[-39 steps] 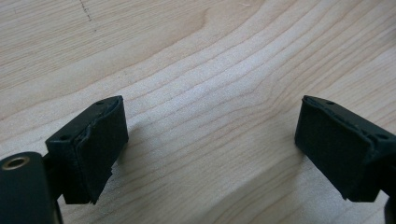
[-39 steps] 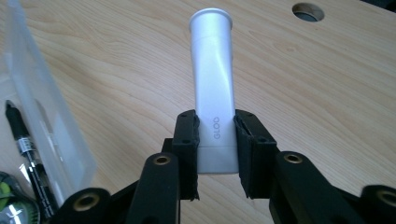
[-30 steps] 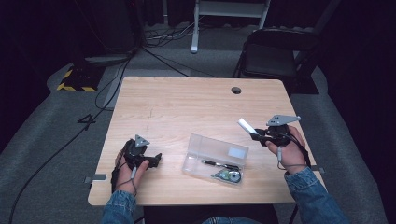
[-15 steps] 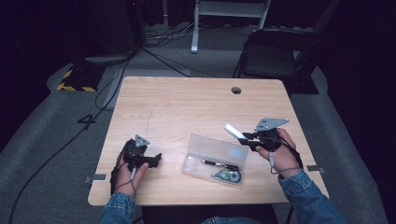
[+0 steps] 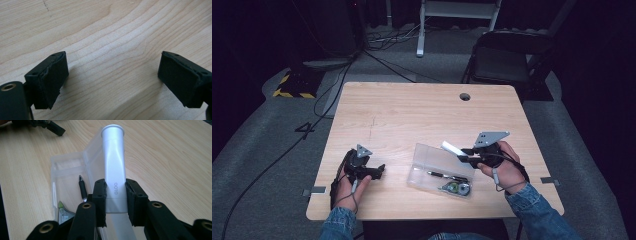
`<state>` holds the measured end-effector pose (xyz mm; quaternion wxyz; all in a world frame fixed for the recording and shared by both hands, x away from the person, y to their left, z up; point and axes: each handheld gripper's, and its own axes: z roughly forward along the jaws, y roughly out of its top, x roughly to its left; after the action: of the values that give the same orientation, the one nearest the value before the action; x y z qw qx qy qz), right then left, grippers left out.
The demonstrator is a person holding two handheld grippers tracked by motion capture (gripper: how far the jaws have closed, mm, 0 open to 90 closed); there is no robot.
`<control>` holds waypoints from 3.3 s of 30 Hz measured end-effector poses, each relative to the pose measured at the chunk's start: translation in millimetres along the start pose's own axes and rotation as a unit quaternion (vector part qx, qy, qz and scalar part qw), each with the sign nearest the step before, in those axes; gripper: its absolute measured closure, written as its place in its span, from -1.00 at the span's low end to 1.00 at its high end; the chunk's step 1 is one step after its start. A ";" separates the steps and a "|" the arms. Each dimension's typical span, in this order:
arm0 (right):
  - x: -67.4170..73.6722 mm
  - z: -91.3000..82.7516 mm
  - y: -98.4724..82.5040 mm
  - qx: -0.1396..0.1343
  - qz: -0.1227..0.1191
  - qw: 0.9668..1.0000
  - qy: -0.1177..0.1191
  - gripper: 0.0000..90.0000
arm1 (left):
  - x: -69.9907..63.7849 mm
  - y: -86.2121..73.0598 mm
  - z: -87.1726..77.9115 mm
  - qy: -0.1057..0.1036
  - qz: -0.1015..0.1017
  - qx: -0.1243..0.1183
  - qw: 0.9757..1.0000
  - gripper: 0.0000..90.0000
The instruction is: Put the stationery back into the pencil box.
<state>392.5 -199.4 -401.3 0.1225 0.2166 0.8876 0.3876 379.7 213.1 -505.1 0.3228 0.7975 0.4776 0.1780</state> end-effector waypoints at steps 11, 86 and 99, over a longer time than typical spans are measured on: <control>12.5 13.7 6.1 0.014 -0.022 0.999 0.028 0.59 | 0.0 0.0 0.0 0.000 0.000 0.000 1.000 -0.78; 36.2 81.2 -12.5 0.116 -0.067 0.985 0.109 0.59 | 0.2 0.0 -0.1 0.001 -0.001 0.000 1.000 -0.78; 35.5 82.1 -13.1 0.107 -0.064 0.988 0.091 0.58 | 0.1 0.0 -0.1 0.001 -0.001 0.000 1.000 -0.78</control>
<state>389.3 -138.1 -467.7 0.0421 0.1348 0.9436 0.2995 379.7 213.3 -505.0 0.3228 0.7968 0.4786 0.1784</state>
